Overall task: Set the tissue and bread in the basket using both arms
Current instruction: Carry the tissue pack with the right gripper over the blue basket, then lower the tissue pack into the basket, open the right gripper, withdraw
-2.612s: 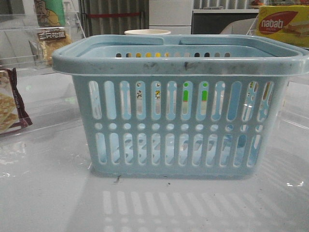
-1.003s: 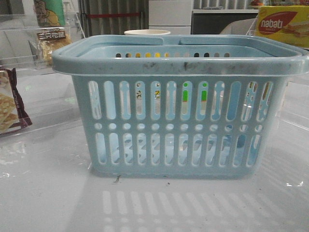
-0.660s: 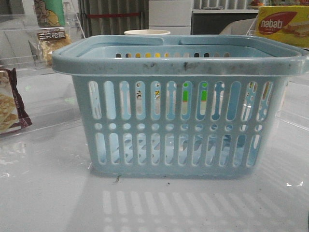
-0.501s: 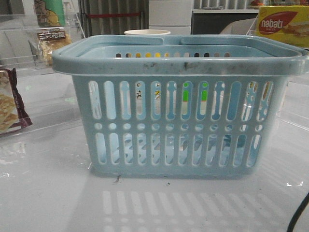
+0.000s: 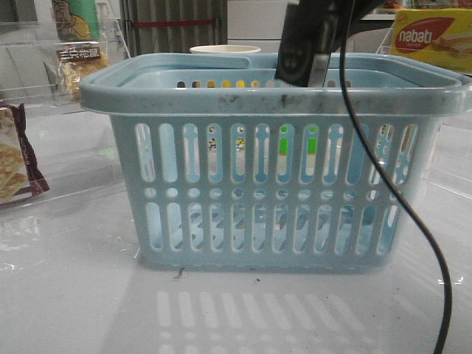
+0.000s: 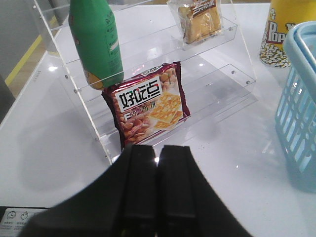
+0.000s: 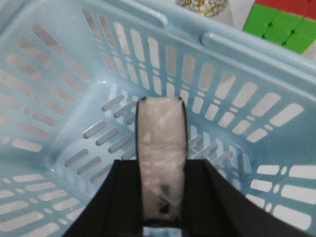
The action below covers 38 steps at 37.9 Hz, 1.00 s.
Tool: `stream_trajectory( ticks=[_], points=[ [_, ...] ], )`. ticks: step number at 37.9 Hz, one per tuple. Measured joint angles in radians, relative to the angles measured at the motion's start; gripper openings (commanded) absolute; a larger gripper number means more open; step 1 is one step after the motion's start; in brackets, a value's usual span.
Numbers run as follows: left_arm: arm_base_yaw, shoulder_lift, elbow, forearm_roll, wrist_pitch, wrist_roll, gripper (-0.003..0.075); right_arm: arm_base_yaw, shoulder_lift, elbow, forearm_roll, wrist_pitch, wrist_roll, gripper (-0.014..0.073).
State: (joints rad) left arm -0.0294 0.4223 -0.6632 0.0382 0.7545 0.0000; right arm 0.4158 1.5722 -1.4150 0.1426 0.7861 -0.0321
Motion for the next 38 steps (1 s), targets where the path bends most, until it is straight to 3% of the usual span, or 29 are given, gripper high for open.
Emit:
stream_trajectory(
  ticks=[3, 6, 20, 38],
  points=[
    [0.0, 0.0, 0.0, 0.0, 0.0, 0.0, 0.0091, 0.0, 0.038, 0.0, 0.0, 0.004, 0.0, 0.0522],
    [0.0, 0.0, 0.0, 0.0, 0.0, 0.0, 0.0091, 0.0, 0.064, 0.0, 0.0, 0.011, 0.0, 0.058],
    [0.0, 0.0, 0.0, 0.0, 0.0, 0.0, 0.0091, 0.0, -0.017, 0.0, -0.002, 0.024, -0.097, 0.0569],
    [0.0, 0.0, 0.0, 0.0, 0.0, 0.0, 0.0091, 0.0, -0.452, 0.243, -0.077, 0.1, -0.149, 0.0569]
  ],
)
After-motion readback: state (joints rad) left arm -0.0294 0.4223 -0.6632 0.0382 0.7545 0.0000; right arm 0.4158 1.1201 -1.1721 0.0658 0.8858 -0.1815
